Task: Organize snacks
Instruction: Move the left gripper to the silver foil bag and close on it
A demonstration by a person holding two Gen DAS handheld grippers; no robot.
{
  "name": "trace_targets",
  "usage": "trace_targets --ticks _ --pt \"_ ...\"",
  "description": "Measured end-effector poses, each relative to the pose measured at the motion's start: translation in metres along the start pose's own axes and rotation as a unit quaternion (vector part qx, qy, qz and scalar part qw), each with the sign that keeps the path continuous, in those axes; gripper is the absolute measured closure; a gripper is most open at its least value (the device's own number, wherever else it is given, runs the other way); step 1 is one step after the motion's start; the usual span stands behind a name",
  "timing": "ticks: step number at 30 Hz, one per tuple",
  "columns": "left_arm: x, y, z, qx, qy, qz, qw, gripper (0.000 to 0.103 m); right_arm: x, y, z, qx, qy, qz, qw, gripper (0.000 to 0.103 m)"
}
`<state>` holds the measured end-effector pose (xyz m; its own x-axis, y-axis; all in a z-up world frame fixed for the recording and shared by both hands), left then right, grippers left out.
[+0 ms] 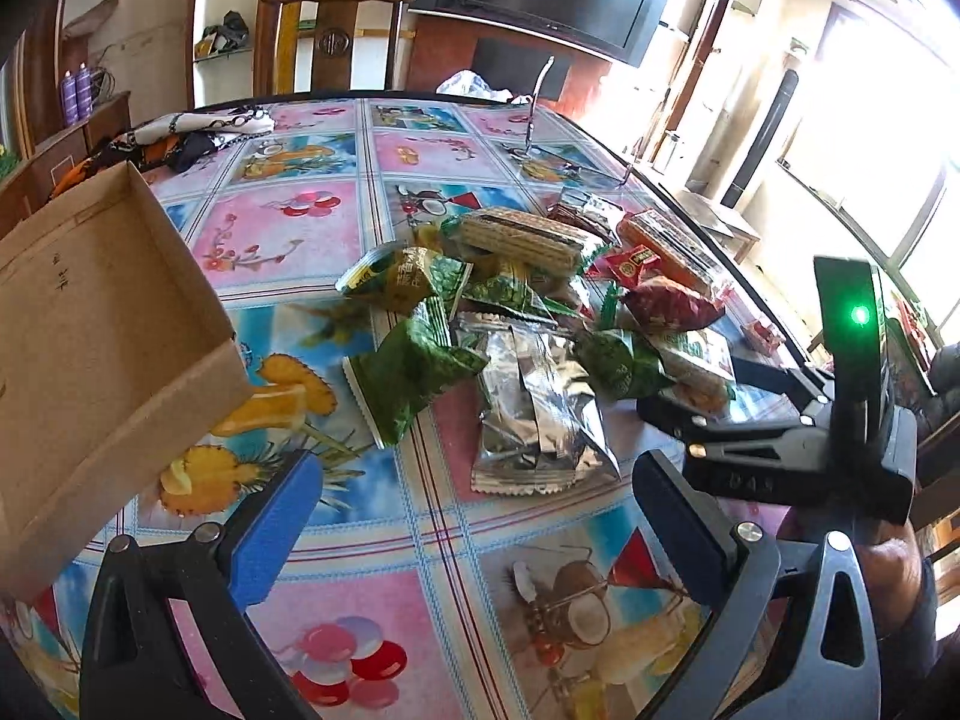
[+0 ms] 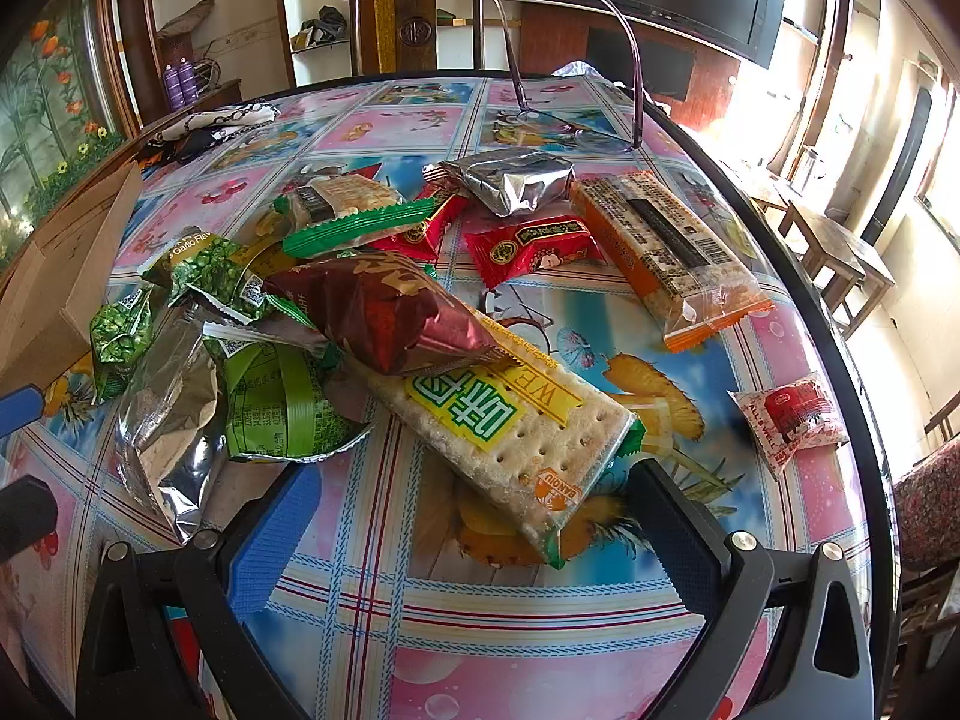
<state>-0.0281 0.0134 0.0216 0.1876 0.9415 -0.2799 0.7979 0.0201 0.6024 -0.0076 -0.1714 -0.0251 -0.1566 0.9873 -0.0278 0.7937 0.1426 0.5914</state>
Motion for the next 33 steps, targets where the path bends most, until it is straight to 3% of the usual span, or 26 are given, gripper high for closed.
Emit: trace_targets --ticks 2,6,13,17,21,24,33 --pt "-0.001 0.001 0.004 0.012 0.009 -0.001 0.9999 0.005 0.000 0.000 -0.001 0.000 0.005 -0.005 1.000 0.001" --pt "-0.011 -0.002 0.018 0.046 0.015 0.000 0.9988 0.027 -0.009 -0.003 -0.009 -0.027 0.055 0.020 0.998 0.001" --pt "-0.034 0.004 0.036 0.056 0.055 0.021 0.9967 0.027 -0.034 -0.008 -0.026 -0.068 0.050 0.082 0.993 0.003" --pt "-0.043 0.008 0.053 0.058 0.082 0.031 0.9945 0.028 -0.039 -0.008 -0.040 -0.104 0.056 0.094 0.989 0.017" --pt "-0.047 0.009 0.062 0.036 0.119 0.060 0.9905 0.041 -0.040 -0.010 -0.054 -0.135 0.082 0.095 0.983 0.029" --pt "-0.042 0.009 0.059 0.030 0.110 0.052 0.9921 0.046 -0.033 -0.008 -0.059 -0.147 0.095 0.081 0.981 0.029" --pt "-0.028 0.002 0.034 0.018 0.072 0.046 0.9962 0.047 -0.005 -0.003 -0.060 -0.147 0.124 0.016 0.981 0.029"
Point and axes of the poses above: each gripper's, at about its wrist camera, not at the fingertips, and z roughly the way its jaws point, x to its left, y to its top, the point moved 2 cm from there along z, roughly the way its jaws point, and after that the axes turned 5 degrees about -z, right-handed, at the moved point
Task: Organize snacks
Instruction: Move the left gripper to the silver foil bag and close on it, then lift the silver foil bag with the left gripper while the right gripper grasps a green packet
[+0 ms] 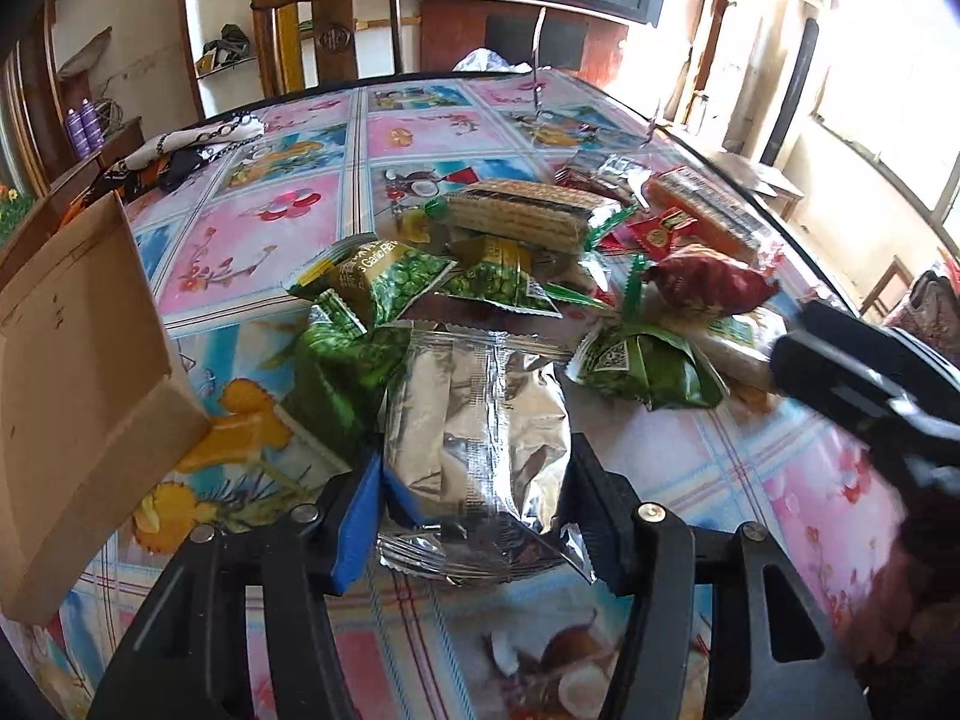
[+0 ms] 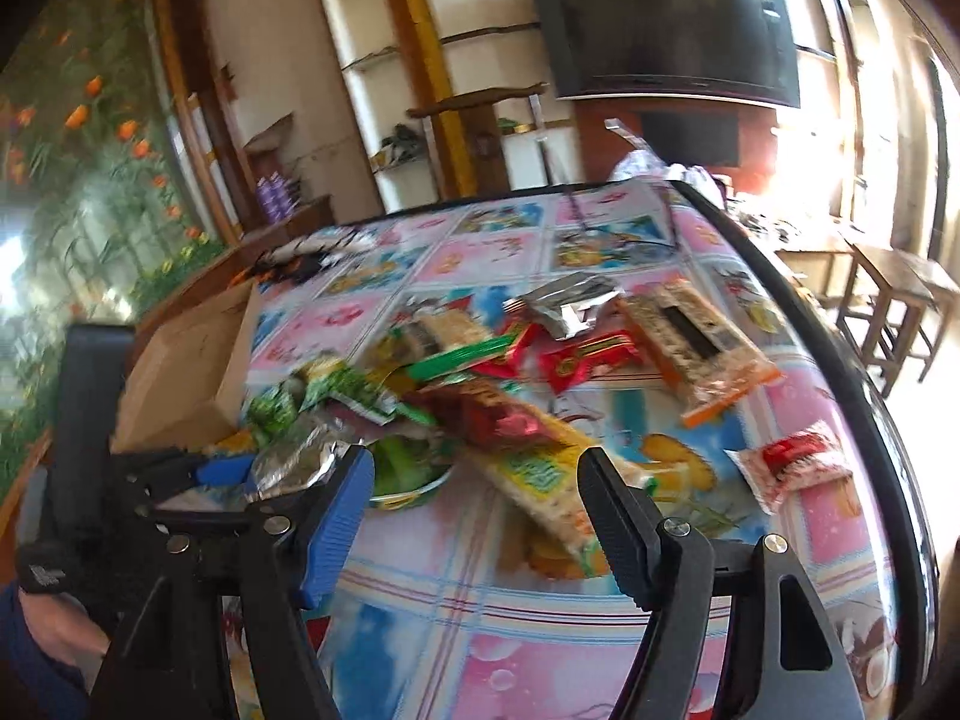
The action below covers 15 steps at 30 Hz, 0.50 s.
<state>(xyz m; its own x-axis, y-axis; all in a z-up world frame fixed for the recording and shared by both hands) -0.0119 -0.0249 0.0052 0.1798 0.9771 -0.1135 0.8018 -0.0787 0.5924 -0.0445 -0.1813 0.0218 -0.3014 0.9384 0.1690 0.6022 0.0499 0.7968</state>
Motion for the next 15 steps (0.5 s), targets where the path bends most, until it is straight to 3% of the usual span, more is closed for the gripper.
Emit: trace_targets --ticks 11,15 --pt "0.017 -0.015 -0.038 -0.029 -0.037 0.002 0.9989 0.046 0.023 -0.004 0.037 0.075 0.052 -0.025 0.995 0.038" --pt "0.026 -0.017 -0.048 -0.043 -0.036 -0.003 0.9984 0.046 0.032 -0.005 0.052 0.097 0.024 -0.033 0.994 0.038"
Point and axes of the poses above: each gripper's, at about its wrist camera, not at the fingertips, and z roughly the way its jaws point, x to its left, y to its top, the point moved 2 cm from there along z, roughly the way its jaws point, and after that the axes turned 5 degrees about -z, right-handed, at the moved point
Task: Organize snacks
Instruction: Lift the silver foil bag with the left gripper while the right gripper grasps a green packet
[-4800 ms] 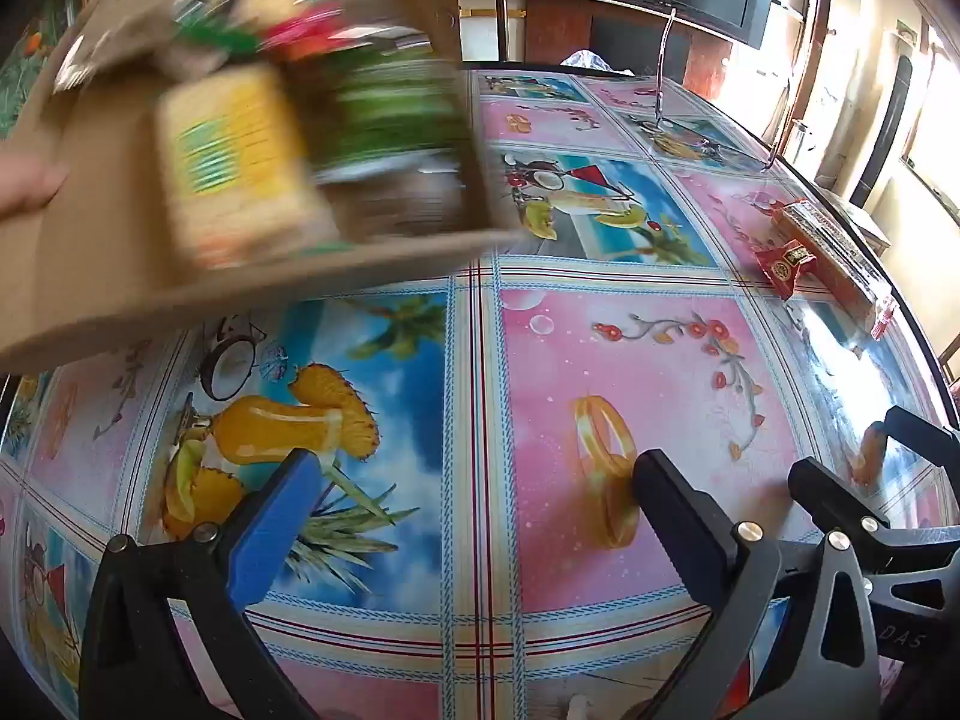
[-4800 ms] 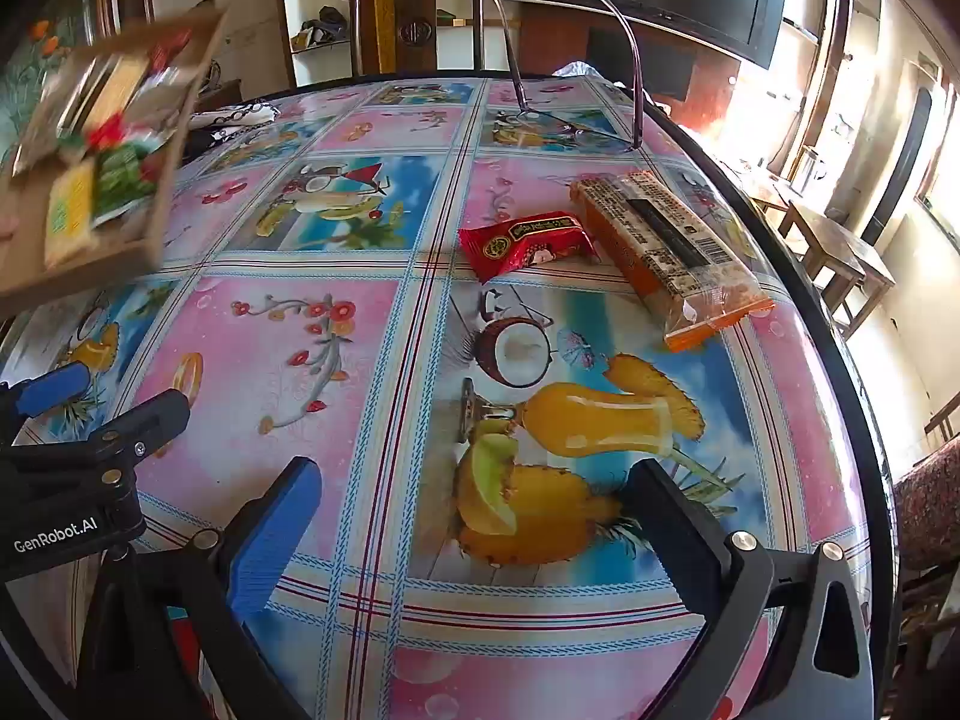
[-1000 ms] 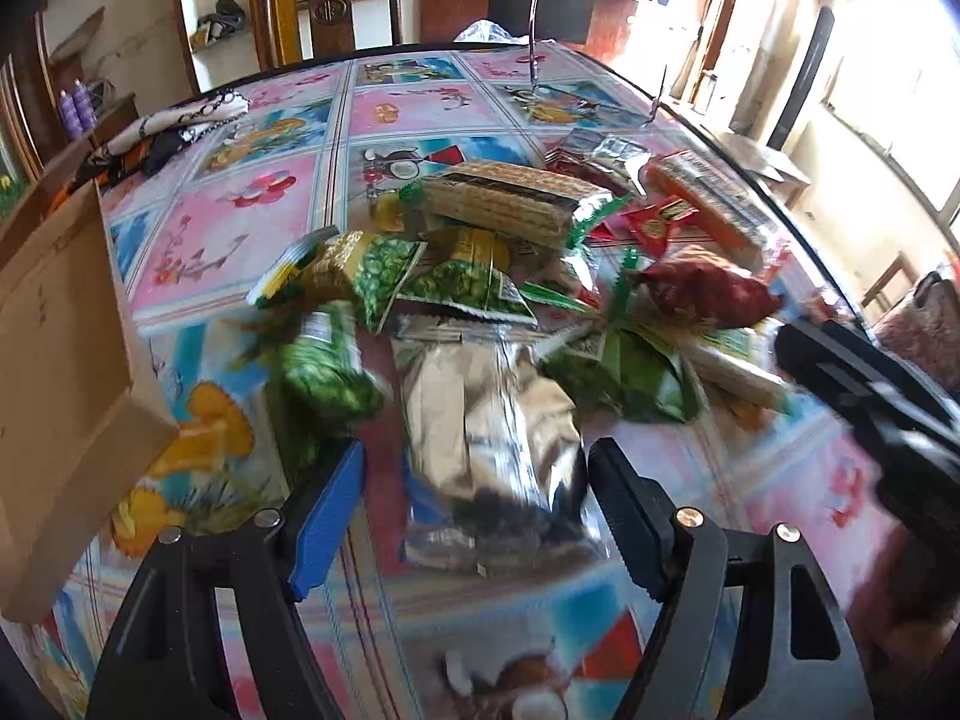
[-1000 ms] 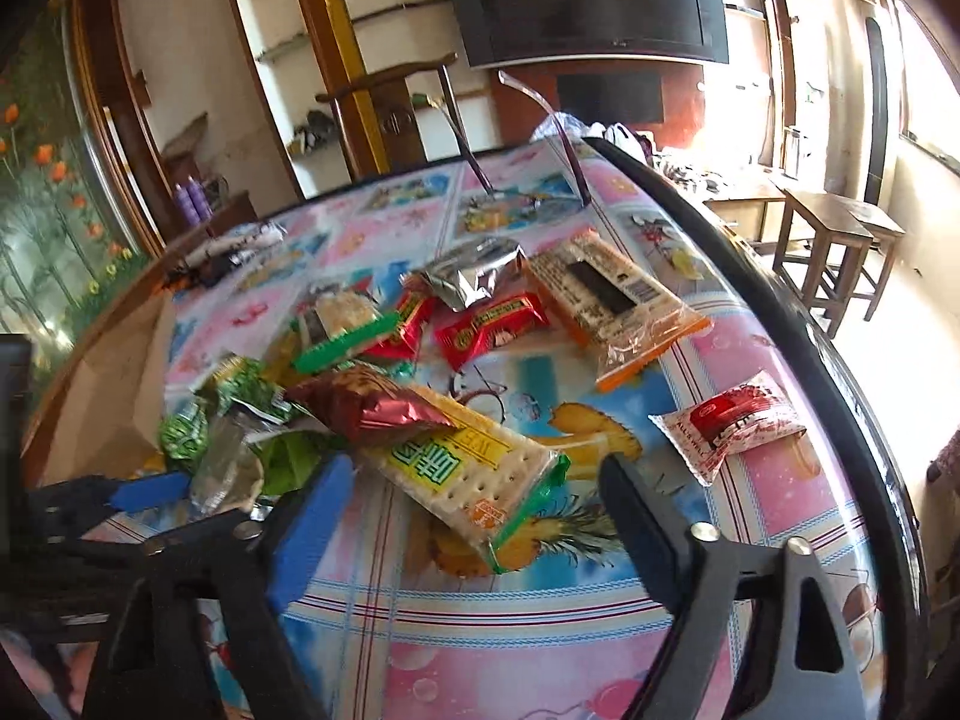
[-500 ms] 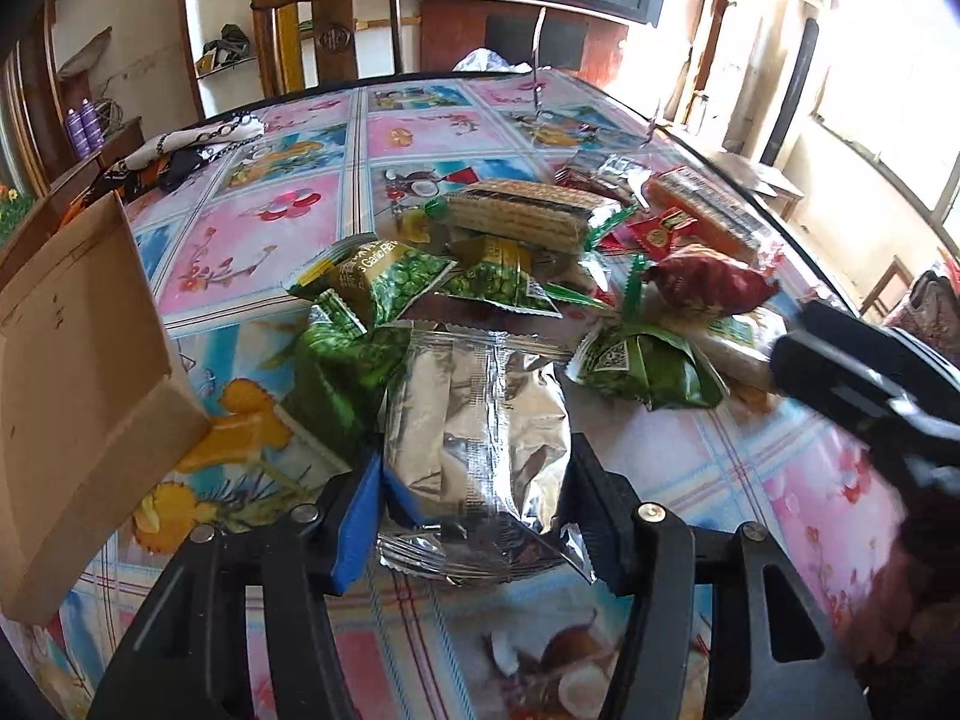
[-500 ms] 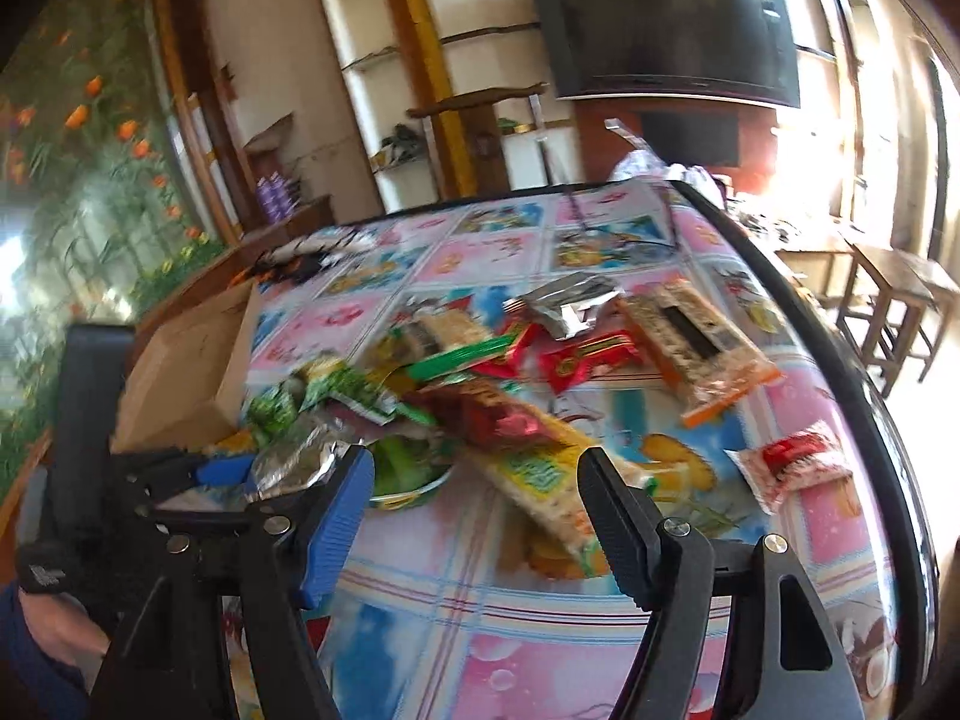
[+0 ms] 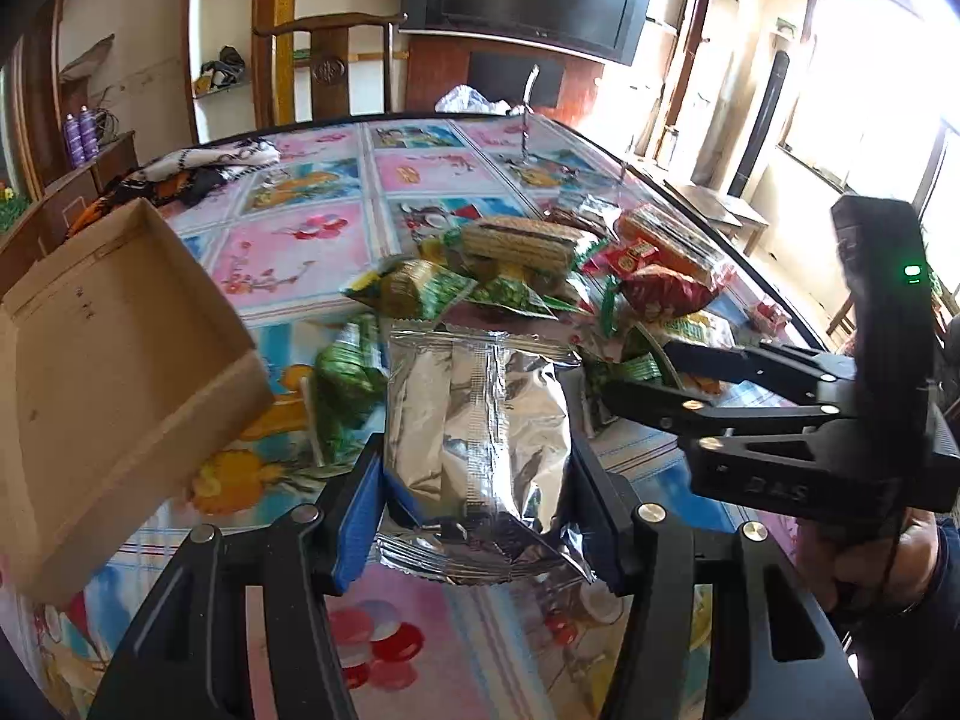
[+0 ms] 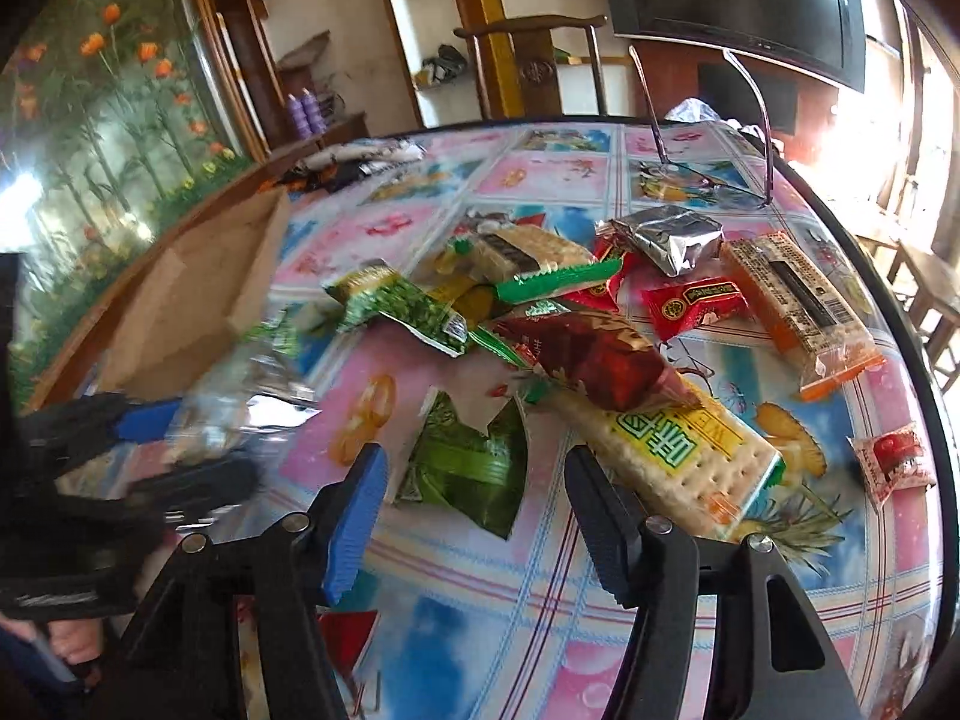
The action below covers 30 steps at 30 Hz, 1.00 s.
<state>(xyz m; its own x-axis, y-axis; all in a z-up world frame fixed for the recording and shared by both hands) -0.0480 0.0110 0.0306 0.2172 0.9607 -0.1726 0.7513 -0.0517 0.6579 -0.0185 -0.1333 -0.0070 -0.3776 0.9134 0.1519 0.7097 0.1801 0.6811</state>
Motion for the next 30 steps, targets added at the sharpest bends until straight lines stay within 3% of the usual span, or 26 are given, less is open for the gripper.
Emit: trace_targets --ticks 4,5,6,15,30 --pt "0.009 0.002 -0.007 -0.015 0.005 -0.008 0.9999 0.046 0.006 0.001 0.012 0.016 -0.005 -0.004 1.000 0.040" --pt "0.011 0.003 -0.008 -0.018 0.006 -0.012 0.9998 0.046 0.008 0.001 0.012 0.019 -0.007 -0.007 1.000 0.057" --pt "0.014 0.003 -0.009 -0.020 0.008 -0.014 0.9997 0.046 0.009 0.000 0.013 0.019 -0.003 -0.007 1.000 0.061" --pt "0.028 0.005 -0.011 -0.032 0.024 -0.028 0.9988 0.046 0.002 0.001 0.006 -0.004 -0.008 0.014 1.000 0.063" --pt "0.048 0.014 -0.033 -0.084 0.068 -0.045 0.9932 0.046 0.003 0.004 -0.032 -0.093 -0.035 0.012 0.995 0.063"
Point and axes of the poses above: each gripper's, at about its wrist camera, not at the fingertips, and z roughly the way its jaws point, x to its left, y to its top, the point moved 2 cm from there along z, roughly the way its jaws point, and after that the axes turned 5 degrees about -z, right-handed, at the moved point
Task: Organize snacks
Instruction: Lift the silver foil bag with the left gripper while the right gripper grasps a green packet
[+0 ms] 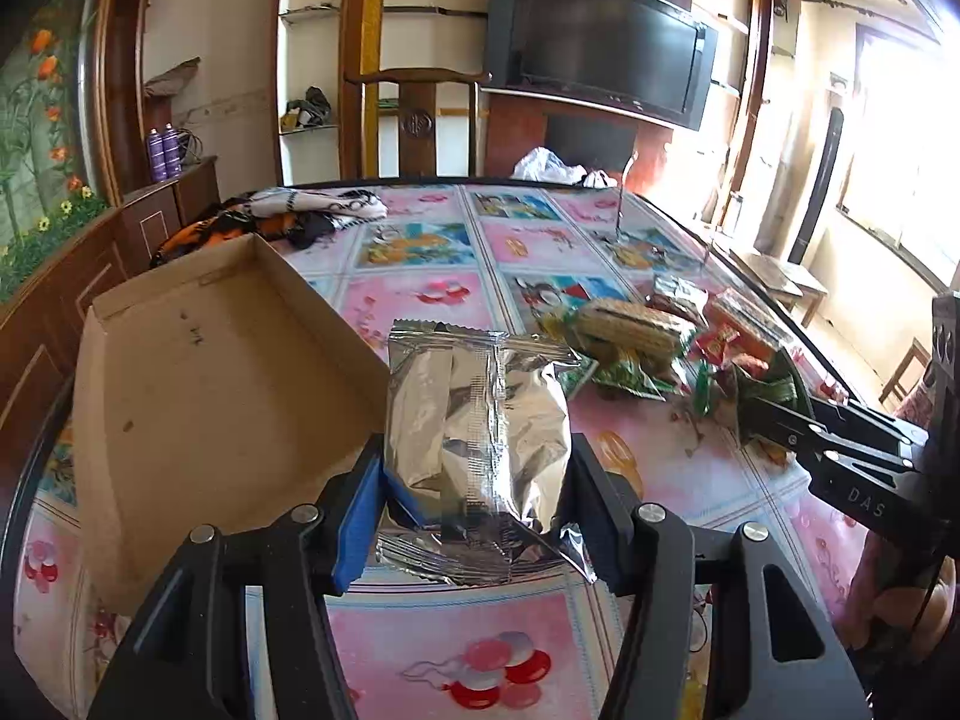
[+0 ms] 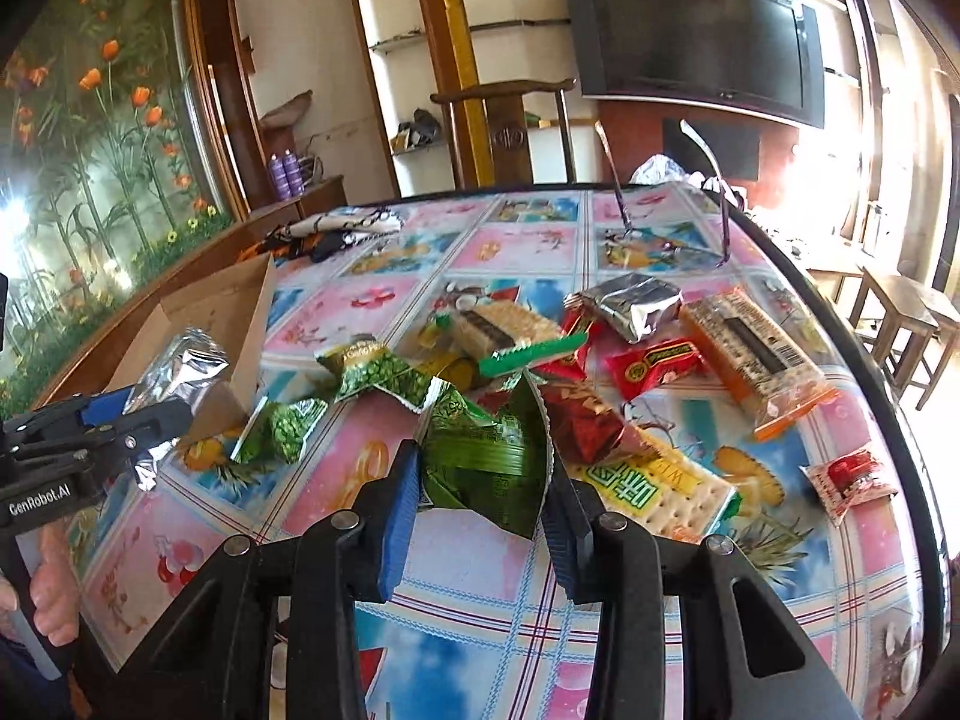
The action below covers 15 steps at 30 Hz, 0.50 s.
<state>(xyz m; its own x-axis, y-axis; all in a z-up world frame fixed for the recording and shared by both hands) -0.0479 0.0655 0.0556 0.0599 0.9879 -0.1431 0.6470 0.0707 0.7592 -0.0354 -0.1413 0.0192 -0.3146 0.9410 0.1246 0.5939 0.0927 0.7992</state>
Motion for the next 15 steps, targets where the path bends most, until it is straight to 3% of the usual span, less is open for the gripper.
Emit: trace_targets --ticks 8,15 --pt "0.026 0.007 -0.008 -0.016 0.006 -0.037 0.9992 0.046 -0.001 0.002 -0.005 -0.010 -0.014 0.002 1.000 0.063" --pt "0.041 0.011 -0.014 -0.017 0.013 -0.051 0.9985 0.046 0.005 0.000 -0.009 -0.013 -0.002 0.014 1.000 0.063"
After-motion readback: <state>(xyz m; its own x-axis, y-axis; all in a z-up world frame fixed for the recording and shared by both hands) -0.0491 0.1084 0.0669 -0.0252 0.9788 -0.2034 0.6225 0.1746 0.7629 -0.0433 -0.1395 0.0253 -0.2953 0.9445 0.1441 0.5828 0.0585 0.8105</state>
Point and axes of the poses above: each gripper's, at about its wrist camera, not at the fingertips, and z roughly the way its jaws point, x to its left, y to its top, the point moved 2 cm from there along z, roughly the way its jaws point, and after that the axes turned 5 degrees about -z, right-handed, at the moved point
